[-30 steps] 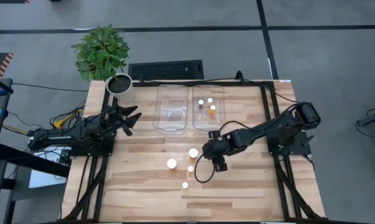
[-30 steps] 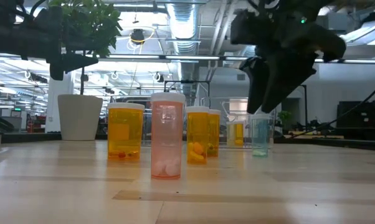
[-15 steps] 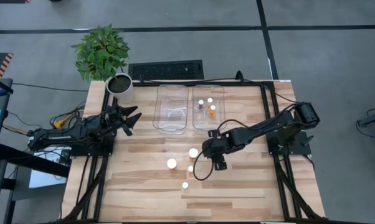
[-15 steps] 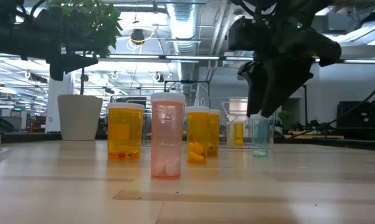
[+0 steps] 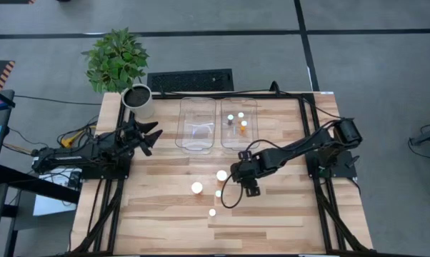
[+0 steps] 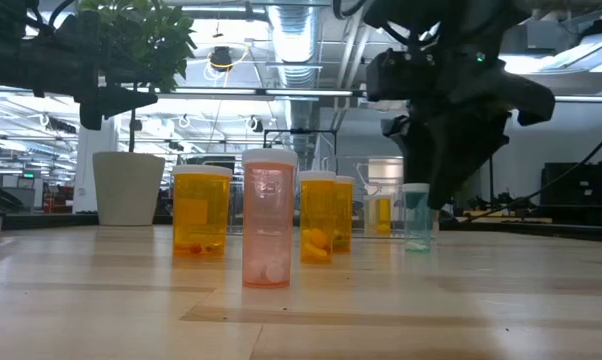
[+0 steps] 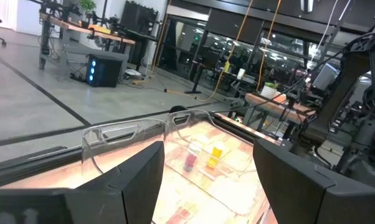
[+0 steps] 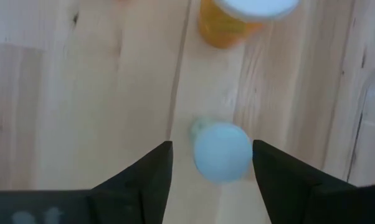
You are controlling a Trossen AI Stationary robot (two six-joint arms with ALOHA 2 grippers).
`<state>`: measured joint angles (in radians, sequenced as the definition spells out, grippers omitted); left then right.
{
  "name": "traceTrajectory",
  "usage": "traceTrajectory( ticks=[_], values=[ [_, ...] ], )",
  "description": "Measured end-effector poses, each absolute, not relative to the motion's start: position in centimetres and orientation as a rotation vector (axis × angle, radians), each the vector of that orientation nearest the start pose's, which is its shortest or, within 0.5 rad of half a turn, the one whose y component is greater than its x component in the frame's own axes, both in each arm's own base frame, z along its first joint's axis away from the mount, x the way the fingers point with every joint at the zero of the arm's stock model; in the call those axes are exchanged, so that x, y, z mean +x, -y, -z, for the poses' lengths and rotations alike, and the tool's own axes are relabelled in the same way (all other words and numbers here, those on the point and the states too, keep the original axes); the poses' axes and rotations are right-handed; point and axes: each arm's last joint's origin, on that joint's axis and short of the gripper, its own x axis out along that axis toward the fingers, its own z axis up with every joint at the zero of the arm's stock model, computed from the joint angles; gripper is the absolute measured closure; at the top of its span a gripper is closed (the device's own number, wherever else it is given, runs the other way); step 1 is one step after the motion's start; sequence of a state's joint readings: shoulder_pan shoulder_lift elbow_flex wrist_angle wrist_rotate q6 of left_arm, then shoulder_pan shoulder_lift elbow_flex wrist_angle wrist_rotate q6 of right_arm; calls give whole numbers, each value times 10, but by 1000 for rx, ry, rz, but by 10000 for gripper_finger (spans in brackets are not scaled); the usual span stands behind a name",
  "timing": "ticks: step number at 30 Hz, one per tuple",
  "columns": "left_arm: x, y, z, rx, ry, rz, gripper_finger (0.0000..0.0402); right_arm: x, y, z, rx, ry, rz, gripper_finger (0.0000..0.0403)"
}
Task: Pick and place medicine bottles into bin by pill shape (circle, oval)
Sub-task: Put the green tablet bottle into the right transparent bin
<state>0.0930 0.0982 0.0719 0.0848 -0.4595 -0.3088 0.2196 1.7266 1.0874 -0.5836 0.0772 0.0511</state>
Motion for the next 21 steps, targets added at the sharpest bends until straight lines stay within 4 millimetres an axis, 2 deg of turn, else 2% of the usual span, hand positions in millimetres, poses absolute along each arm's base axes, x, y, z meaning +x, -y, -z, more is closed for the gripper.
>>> traceTrajectory(
  ticks=[12,21],
  values=[
    [96,-22,-189,-312,145,-539,161,318,-68,-175,-144,-1219,-96,220],
    [96,-22,-189,-312,146,-539,161,319,-68,-175,-157,-1218,-104,201]
  ],
)
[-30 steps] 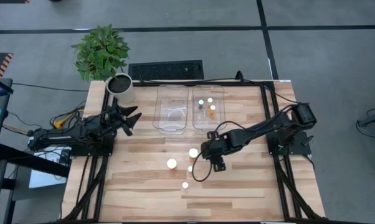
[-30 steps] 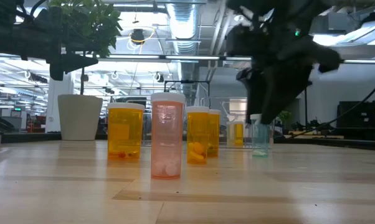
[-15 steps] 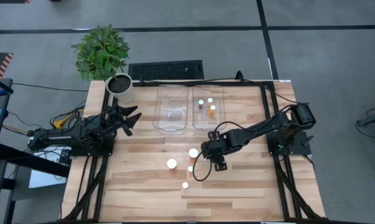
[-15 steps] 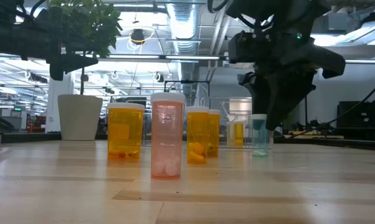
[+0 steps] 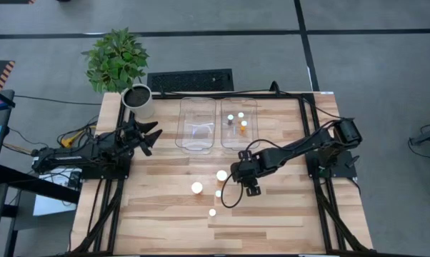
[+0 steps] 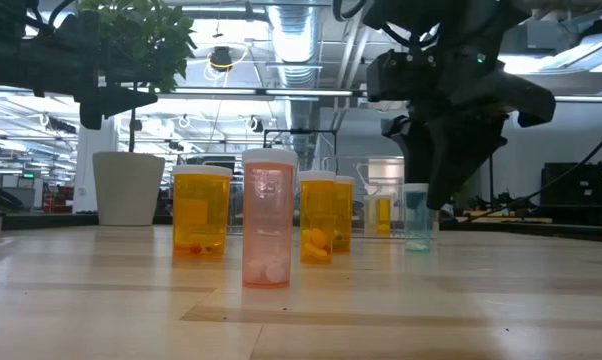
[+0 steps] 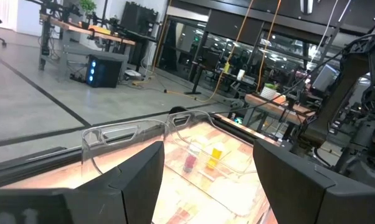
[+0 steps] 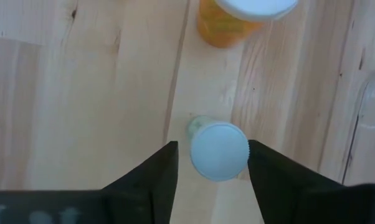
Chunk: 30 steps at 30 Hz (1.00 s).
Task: Pick and place medicine bottles into bin by pill shape (circle, oval)
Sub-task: Put the green tablet bottle into the right transparent bin
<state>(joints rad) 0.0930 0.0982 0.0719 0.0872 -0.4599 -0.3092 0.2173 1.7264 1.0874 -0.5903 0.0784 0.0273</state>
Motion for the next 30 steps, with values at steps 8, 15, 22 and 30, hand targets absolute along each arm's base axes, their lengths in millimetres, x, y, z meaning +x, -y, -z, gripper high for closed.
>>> traceTrajectory(
  ticks=[8,15,22,30],
  values=[
    [96,-22,-189,-313,146,-539,161,321,-63,-178,-150,-1217,-92,182],
    [96,-22,-189,-313,146,-539,161,324,-63,-182,-153,-1202,-95,187],
    [96,-22,-189,-313,145,-539,161,323,-63,-182,-153,-1207,-95,189],
    [96,-22,-189,-313,145,-539,162,323,-63,-182,-153,-1206,-95,212]
  ],
)
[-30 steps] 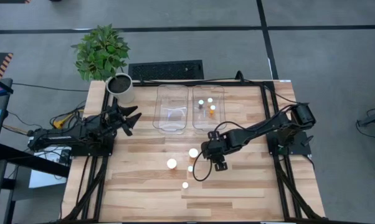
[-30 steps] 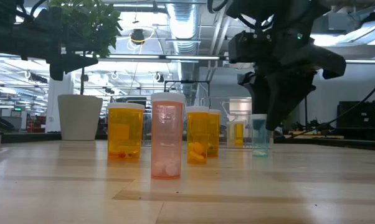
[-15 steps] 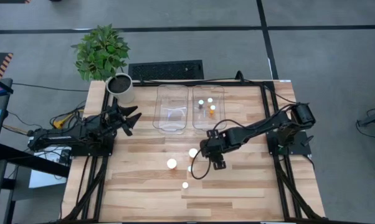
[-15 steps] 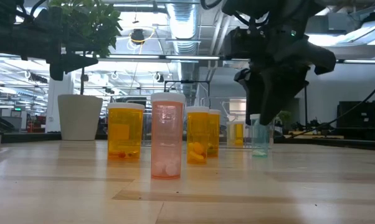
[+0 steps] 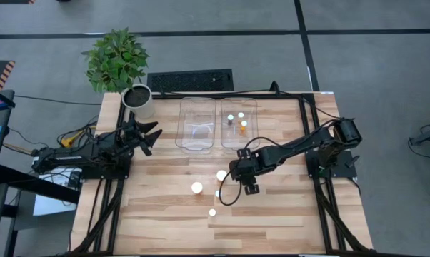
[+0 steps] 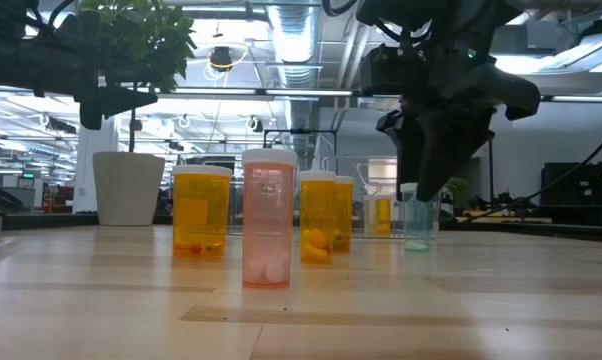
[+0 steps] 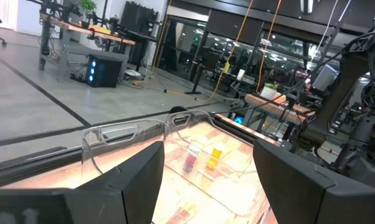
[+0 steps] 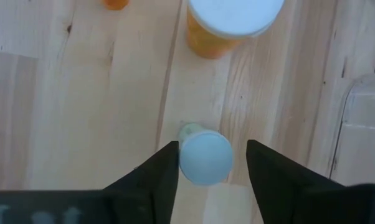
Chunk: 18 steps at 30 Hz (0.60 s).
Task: Pick and place medicine bottles into bin by pill shape (circle, oval)
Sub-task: Put the green tablet bottle into the right transparent bin
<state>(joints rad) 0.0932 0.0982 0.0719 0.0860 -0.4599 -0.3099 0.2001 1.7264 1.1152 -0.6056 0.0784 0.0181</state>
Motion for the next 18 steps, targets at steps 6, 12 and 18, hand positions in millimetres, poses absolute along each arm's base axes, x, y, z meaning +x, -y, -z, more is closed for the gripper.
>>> traceTrajectory(
  ticks=[6,12,18],
  values=[
    [96,-22,-189,-313,145,-539,161,323,-64,-182,-154,-1207,-97,243],
    [96,-22,-189,-313,145,-539,161,323,-64,-182,-154,-1206,-97,269],
    [96,-22,-189,-313,145,-539,161,323,-64,-183,-154,-1205,-97,276]
  ],
)
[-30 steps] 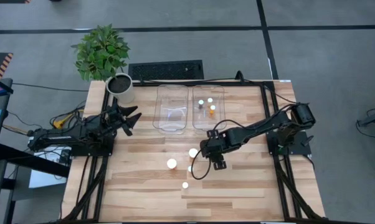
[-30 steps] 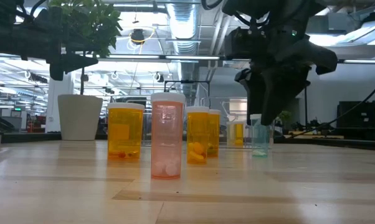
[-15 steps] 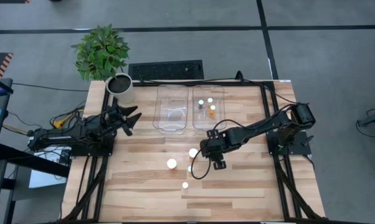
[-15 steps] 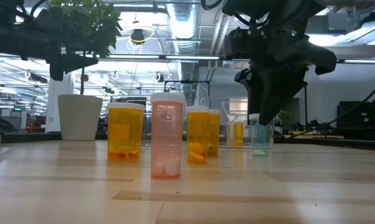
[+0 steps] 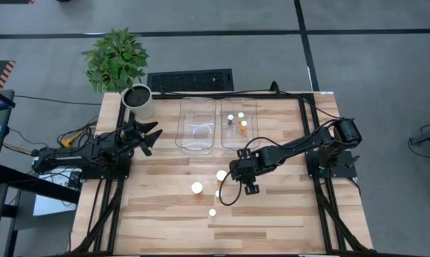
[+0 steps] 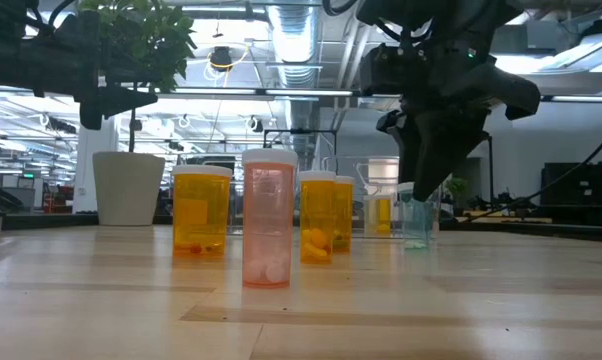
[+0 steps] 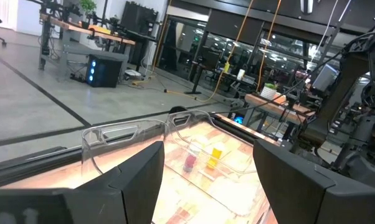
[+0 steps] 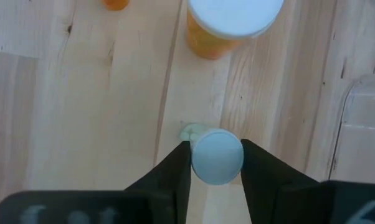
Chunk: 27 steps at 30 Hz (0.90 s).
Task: Pick and place medicine bottles into bin by pill shape (circle, oval)
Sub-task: Put the green tablet bottle into the right transparent bin
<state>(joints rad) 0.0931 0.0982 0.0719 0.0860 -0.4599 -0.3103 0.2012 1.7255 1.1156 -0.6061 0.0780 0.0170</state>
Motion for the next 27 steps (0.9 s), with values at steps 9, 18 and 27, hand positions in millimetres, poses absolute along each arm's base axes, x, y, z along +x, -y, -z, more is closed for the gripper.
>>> traceTrajectory(
  ticks=[9,18,27],
  values=[
    [96,-22,-188,-312,136,-540,161,317,-58,-199,-159,-1177,-97,276],
    [96,-22,-187,-311,128,-541,161,295,-22,-250,-208,-1047,21,268],
    [96,-22,-186,-308,122,-543,162,259,40,-305,-253,-873,248,274]
  ],
)
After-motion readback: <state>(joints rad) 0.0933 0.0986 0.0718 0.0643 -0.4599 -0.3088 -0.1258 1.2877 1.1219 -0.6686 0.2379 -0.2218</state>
